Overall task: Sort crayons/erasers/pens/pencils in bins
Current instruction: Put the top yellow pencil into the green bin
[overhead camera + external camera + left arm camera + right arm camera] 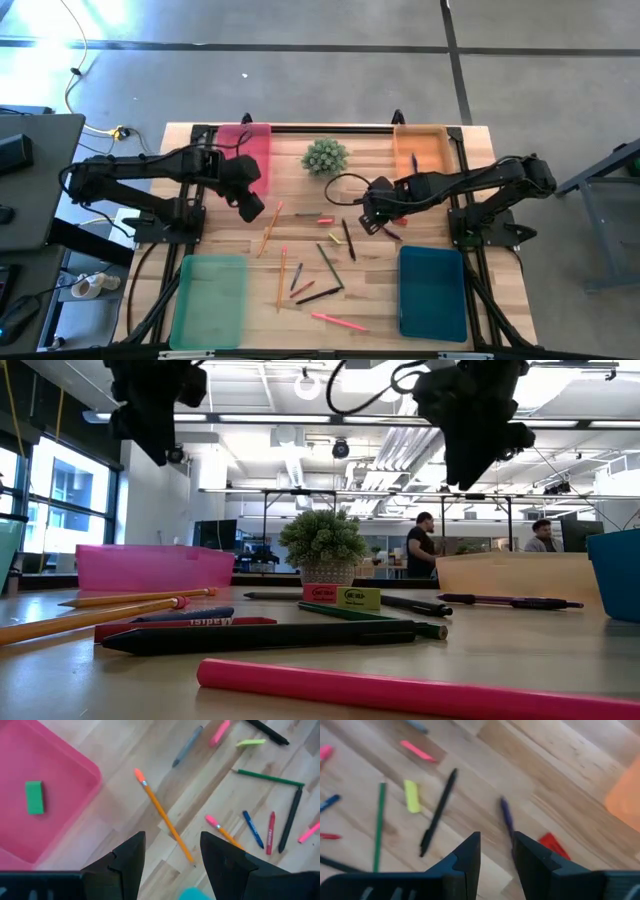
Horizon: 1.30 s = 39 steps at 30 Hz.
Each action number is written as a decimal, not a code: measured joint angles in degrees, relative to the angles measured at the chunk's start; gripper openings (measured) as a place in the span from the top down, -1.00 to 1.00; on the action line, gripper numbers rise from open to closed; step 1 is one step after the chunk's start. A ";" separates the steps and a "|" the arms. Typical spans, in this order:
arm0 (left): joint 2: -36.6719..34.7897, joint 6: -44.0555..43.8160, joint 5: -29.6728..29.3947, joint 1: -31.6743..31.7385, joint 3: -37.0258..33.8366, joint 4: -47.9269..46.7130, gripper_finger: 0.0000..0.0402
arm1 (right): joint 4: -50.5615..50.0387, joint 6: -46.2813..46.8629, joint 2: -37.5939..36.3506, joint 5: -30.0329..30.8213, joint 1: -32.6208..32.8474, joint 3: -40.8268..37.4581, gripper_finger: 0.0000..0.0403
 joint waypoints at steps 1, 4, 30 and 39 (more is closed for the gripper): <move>0.14 -1.17 -0.93 -1.02 0.00 0.00 0.12 | -0.45 -0.04 0.00 0.05 -0.47 0.00 0.47; 0.76 -5.99 -3.31 -3.60 0.00 -0.02 0.12 | -0.74 -1.16 0.00 0.14 -1.90 0.02 0.47; 21.86 -26.62 -6.52 -14.70 -0.17 6.62 0.12 | -5.24 -21.57 -4.46 -0.58 -8.88 0.07 0.47; 25.92 -28.54 -6.25 -14.70 -0.24 8.41 0.12 | -5.59 -22.11 -4.67 -0.71 -8.84 0.09 0.47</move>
